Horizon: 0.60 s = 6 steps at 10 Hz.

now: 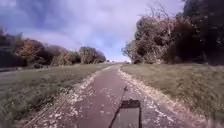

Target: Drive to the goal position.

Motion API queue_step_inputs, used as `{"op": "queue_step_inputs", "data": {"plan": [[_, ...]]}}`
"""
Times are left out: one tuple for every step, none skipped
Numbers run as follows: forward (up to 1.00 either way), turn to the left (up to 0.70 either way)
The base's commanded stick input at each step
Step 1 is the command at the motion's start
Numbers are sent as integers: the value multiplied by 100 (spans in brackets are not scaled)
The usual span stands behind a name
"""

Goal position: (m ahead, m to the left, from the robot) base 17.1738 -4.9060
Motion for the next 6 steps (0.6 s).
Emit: {"op": "queue_step_inputs", "data": {"plan": [[70,0],[70,0],[70,0],[70,0],[70,0],[70,0]]}}
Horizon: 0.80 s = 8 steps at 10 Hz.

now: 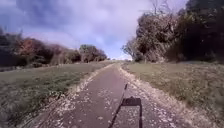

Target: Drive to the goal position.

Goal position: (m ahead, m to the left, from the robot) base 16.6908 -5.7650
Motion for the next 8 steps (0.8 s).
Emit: {"op": "queue_step_inputs", "data": {"plan": [[70,0],[70,0],[70,0],[70,0],[70,0],[70,0],[70,0],[70,0]]}}
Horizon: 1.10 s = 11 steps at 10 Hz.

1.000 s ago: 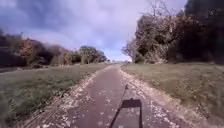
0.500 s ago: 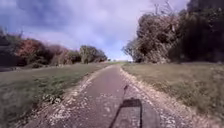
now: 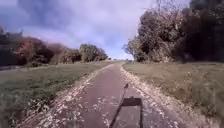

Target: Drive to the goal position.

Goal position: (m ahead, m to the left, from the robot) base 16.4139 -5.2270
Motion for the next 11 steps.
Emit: {"op": "queue_step_inputs", "data": {"plan": [[70,0],[70,0],[70,0],[70,0],[70,0],[70,0],[70,0],[70,0],[70,0],[70,0],[70,0]]}}
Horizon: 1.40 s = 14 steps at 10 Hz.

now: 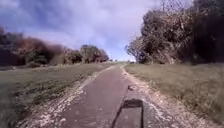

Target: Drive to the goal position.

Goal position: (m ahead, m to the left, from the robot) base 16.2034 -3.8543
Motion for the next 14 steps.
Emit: {"op": "queue_step_inputs", "data": {"plan": [[70,0],[70,0],[70,0],[70,0],[70,0],[70,0],[70,0],[70,0],[70,0],[70,0],[70,0],[70,0],[70,0],[70,0]]}}
